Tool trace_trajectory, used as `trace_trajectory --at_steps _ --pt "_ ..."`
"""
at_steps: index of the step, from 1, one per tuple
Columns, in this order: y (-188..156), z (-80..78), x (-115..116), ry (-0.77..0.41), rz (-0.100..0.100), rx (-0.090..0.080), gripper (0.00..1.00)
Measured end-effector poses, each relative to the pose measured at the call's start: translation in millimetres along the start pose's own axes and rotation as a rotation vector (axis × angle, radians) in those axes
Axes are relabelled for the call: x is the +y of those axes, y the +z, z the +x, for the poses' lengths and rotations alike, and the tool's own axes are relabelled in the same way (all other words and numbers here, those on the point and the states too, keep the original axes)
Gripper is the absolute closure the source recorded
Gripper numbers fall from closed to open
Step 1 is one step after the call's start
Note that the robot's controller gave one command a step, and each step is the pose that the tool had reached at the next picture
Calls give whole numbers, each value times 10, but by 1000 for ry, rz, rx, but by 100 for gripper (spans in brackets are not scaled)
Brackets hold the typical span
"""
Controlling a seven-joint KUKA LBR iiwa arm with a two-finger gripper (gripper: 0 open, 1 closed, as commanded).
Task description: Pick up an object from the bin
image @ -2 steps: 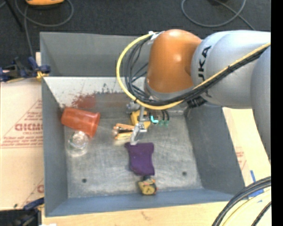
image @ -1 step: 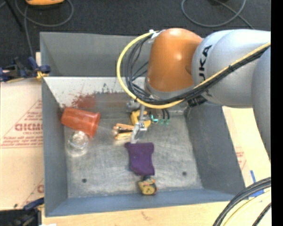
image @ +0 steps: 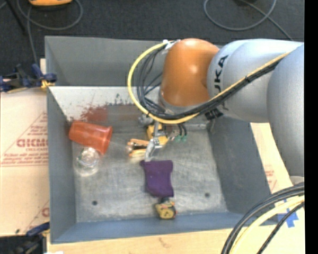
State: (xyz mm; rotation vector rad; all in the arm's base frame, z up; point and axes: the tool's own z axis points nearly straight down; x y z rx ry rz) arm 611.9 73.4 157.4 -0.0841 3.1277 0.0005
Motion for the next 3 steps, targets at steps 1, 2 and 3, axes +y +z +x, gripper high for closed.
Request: trace_trajectory --at_steps 1,2,3 --pt "768 -243 -82 -56 -3 9 100" --pt "767 -243 -82 -55 -3 9 100" --pt "-898 -205 -354 -244 1 0 100"
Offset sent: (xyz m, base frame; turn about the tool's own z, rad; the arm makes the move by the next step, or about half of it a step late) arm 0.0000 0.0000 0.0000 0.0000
